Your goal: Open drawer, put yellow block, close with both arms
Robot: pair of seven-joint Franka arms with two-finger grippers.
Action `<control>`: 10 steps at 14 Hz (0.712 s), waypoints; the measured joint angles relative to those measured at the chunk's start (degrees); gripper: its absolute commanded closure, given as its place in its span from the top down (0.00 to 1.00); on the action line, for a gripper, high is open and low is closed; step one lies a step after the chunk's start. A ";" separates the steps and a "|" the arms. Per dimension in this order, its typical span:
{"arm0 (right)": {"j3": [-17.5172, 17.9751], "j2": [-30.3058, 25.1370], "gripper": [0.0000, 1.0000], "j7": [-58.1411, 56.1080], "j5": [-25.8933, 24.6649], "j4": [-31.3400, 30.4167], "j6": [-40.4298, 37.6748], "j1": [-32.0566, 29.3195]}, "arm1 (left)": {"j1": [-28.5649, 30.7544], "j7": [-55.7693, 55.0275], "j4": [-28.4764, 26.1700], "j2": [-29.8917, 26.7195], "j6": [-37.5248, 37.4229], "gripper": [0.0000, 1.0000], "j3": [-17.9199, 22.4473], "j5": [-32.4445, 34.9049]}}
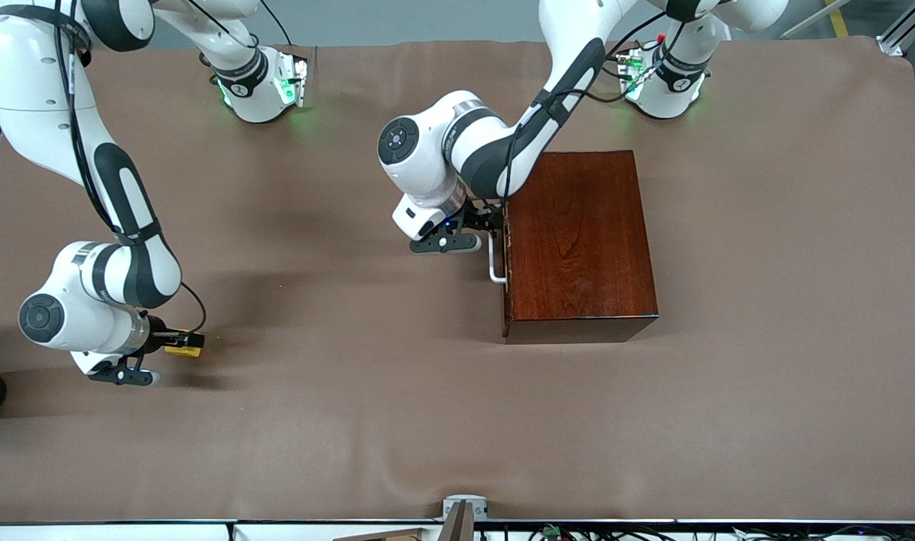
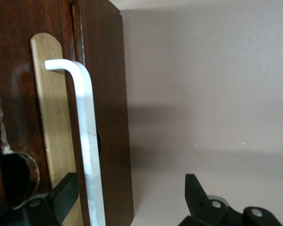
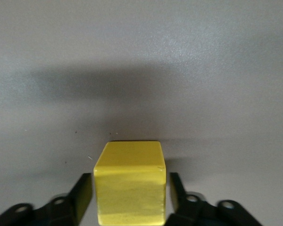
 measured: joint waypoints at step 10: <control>-0.08 -0.04 0.00 -7.87 -0.01 2.51 0.16 -0.29 | -0.09 -3.29 0.08 1.25 1.58 1.00 0.19 0.00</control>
